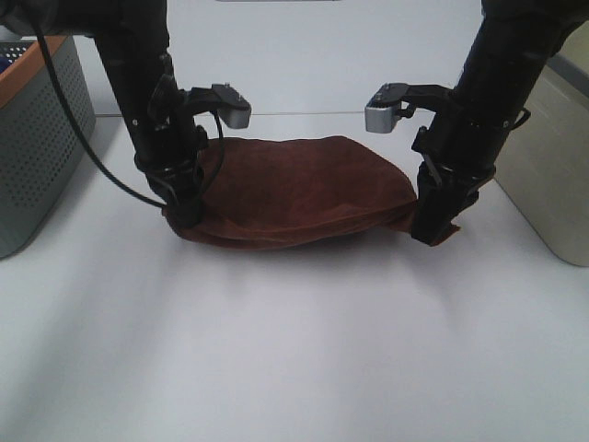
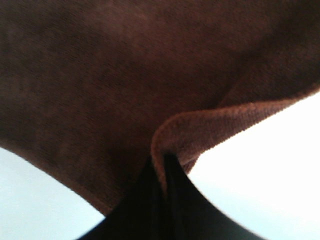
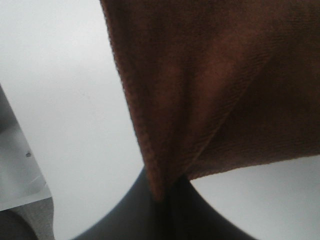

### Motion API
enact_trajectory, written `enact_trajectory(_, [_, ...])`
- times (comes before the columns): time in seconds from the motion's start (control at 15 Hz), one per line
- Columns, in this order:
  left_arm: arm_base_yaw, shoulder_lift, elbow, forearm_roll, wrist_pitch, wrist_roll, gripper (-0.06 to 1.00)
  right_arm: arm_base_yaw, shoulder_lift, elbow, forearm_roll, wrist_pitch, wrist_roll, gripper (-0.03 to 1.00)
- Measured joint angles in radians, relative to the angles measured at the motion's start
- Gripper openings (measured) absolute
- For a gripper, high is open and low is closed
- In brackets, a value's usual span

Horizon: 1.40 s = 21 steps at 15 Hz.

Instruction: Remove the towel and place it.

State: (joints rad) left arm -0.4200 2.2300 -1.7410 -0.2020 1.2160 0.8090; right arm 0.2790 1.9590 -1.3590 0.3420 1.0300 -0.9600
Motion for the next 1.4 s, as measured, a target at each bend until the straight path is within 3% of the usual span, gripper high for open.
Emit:
enact_trajectory(0.2, [0.000,0.000,0.090,-0.005,0.000,0.056,0.00,0.000,0.046,0.000,0.025,0.045,0.020,0.00])
enact_trajectory(0.53, [0.000,0.000,0.098,-0.007,-0.001,0.086,0.00,0.000,0.067,0.000,0.029,0.050,0.073,0.00])
enact_trajectory(0.67, [0.000,0.000,0.098,-0.010,-0.001,0.093,0.01,0.000,0.067,0.000,0.033,0.050,0.148,0.13])
enact_trajectory(0.87, [0.000,0.000,0.098,-0.014,-0.001,0.093,0.07,0.000,0.067,0.000,0.036,0.050,0.279,0.48])
enact_trajectory(1.0, [0.000,0.000,0.098,-0.014,-0.001,0.082,0.12,0.000,0.067,0.000,0.036,0.050,0.363,0.60])
enact_trajectory(1.07, [0.000,0.000,0.098,-0.014,-0.001,0.064,0.15,0.000,0.067,0.000,0.036,0.050,0.379,0.62])
enact_trajectory(1.4, [0.000,0.000,0.098,-0.027,-0.001,-0.178,0.59,0.000,0.067,0.000,0.037,0.050,0.451,0.64])
